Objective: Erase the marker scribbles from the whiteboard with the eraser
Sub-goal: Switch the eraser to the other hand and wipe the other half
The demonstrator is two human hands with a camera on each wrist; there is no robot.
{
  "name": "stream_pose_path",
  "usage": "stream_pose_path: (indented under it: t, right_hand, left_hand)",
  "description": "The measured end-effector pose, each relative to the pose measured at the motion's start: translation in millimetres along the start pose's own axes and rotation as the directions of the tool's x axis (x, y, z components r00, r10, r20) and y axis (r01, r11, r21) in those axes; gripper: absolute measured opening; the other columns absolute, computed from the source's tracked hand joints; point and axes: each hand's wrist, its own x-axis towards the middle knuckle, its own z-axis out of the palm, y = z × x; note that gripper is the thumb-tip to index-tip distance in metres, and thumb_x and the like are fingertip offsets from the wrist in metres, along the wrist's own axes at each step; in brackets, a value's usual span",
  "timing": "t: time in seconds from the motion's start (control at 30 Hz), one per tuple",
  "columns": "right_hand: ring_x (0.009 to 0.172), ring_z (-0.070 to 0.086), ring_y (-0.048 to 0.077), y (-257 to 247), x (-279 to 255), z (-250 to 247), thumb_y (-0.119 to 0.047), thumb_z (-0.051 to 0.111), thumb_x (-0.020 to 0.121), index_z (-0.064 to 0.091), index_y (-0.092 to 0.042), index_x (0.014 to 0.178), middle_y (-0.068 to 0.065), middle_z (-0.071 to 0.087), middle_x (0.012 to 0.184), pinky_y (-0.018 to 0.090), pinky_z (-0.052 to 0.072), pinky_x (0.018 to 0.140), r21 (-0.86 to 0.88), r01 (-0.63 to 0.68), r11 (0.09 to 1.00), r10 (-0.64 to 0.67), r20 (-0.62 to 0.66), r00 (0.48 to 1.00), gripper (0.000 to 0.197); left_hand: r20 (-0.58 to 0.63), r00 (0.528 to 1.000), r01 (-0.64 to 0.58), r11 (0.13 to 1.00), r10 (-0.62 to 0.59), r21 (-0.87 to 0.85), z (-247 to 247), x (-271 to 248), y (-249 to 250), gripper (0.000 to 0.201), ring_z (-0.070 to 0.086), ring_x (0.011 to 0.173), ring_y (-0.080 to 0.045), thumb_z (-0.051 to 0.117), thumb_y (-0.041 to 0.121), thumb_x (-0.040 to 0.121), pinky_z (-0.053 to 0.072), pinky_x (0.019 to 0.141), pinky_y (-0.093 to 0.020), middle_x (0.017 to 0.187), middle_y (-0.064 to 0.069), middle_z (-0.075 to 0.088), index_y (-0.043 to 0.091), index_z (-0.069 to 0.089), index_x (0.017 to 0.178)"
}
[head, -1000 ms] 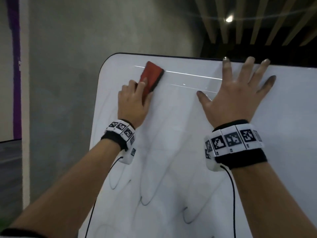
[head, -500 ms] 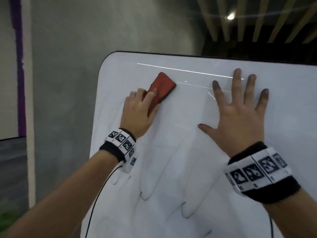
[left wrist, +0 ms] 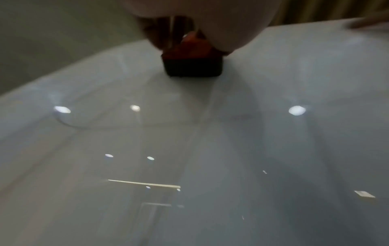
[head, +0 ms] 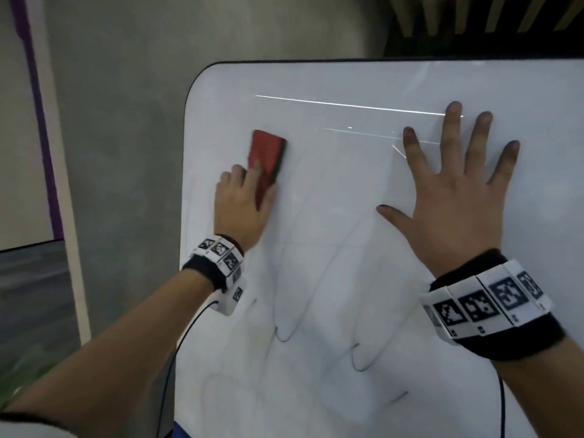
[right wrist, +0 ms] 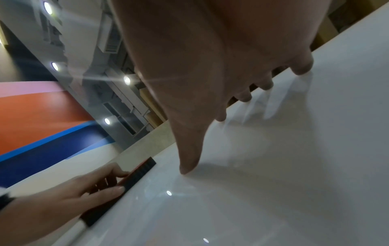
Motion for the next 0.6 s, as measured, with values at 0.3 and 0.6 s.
stream_pose_path:
  t: [0.3, 0.6]
  right_hand:
    - [0.154, -0.003, 0.047, -4, -9, 2, -0.059, 0.060, 0.090, 0.019, -0.022, 0.162, 0.019, -0.005, 0.169, 0.071, 0.004, 0.120, 0.061, -0.006, 0.998, 0.007, -0.023, 1.000, 0.091]
    - [0.154, -0.002, 0.047, -7, -11, 6, -0.056, 0.060, 0.091, 0.021, -0.021, 0.162, 0.019, -0.004, 0.169, 0.070, 0.003, 0.121, 0.073, -0.019, 0.997, 0.021, -0.033, 0.999, 0.088]
  left_hand:
    - [0.078, 0.573, 0.819, 0.573, -0.816, -0.020, 4, -7, -97, 0.057, 0.048, 0.126, -0.046, 0.052, 0.037, 0.101, 0.037, 0.105, -0.050, 0.139, -0.026, 0.049, 0.008, 0.039, 0.148]
    - [0.098, 0.721, 0.691, 0.700, -0.686, -0.182, -4, 1, -38, 0.049, 0.055, 0.113, -0.037, 0.057, 0.037, 0.099, 0.043, 0.097, -0.045, 0.125, -0.022, 0.057, 0.003, 0.048, 0.133]
